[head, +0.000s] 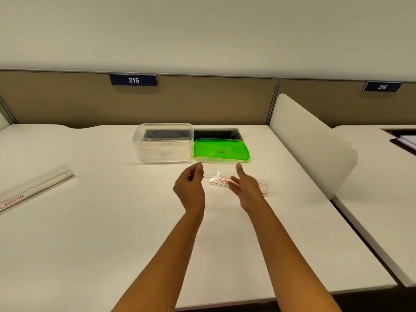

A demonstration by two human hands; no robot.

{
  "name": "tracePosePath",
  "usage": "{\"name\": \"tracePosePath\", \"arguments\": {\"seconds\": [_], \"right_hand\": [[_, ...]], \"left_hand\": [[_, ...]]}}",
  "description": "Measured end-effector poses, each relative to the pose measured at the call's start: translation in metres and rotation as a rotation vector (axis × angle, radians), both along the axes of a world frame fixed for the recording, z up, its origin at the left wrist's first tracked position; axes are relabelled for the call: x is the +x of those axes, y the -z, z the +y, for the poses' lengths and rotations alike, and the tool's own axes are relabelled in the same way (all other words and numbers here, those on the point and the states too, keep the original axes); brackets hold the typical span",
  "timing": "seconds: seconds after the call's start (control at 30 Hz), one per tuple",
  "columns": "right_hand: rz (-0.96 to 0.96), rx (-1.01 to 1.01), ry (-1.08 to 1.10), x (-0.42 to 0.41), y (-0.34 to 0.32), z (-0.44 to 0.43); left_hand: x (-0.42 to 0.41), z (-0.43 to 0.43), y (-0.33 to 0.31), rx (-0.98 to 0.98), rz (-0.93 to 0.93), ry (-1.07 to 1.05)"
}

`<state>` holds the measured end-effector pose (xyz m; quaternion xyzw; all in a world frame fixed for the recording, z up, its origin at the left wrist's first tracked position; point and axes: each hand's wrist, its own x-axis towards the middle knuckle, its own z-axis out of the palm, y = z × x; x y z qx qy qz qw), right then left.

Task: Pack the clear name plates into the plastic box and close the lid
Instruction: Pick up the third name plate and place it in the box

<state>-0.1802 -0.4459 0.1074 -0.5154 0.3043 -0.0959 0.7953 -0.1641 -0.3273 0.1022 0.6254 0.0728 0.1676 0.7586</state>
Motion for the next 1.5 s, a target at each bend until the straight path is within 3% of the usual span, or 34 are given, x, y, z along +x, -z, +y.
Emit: {"name": "tracePosePath", "arguments": {"seconds": [0.07, 0.13, 0.3, 0.47, 0.6, 0.67, 0.73, 0.87, 0.97, 1.13, 1.2, 1.3, 1.4, 1.5], "right_hand": [[-0.061, 0.271, -0.116, 0.001, -0.008, 0.008], [-0.09, 0.334, -0.115, 0.004, -0.014, 0.012], [0.024, 0.225, -0.214, 0.01, -0.026, 0.019], [-0.073, 0.228, -0.188, 0.013, -0.037, 0.021], [-0.13, 0.038, -0.289, 0.015, -0.047, 0.011], [-0.156, -0.059, -0.34, 0.014, -0.054, 0.002], [-0.186, -0.171, -0.443, 0.013, -0.06, -0.008], [-0.192, -0.434, -0.706, 0.017, -0.069, -0.019], [-0.176, -0.47, -0.835, 0.023, -0.076, -0.018], [-0.112, -0.606, -0.96, 0.038, -0.08, -0.009], [-0.139, -0.645, -0.913, 0.044, -0.08, -0.005], [-0.178, -0.687, -0.59, 0.055, -0.07, 0.005], [-0.132, -0.519, -0.325, 0.069, -0.054, 0.02], [-0.12, -0.385, -0.255, 0.086, -0.045, 0.038]], "left_hand": [[-0.01, -0.007, 0.002, 0.111, -0.129, -0.02], [-0.017, -0.012, 0.006, 0.201, -0.234, -0.035], [-0.025, -0.017, 0.014, 0.338, -0.376, -0.008], [-0.026, -0.018, 0.019, 0.473, -0.492, 0.017], [-0.019, -0.007, 0.025, 0.576, -0.58, 0.054], [-0.015, 0.004, 0.027, 0.479, -0.513, 0.0], [-0.004, 0.016, 0.022, 0.205, -0.271, -0.008], [0.028, 0.04, -0.007, -0.334, 0.146, 0.285], [0.038, 0.046, -0.022, -0.528, 0.186, 0.448], [0.045, 0.051, -0.028, -0.648, 0.127, 0.431], [0.047, 0.055, -0.027, -0.683, 0.117, 0.412], [0.053, 0.062, -0.026, -0.791, 0.11, 0.366], [0.063, 0.07, -0.027, -0.806, 0.099, 0.326], [0.079, 0.082, -0.03, -0.759, 0.094, 0.314]]}}
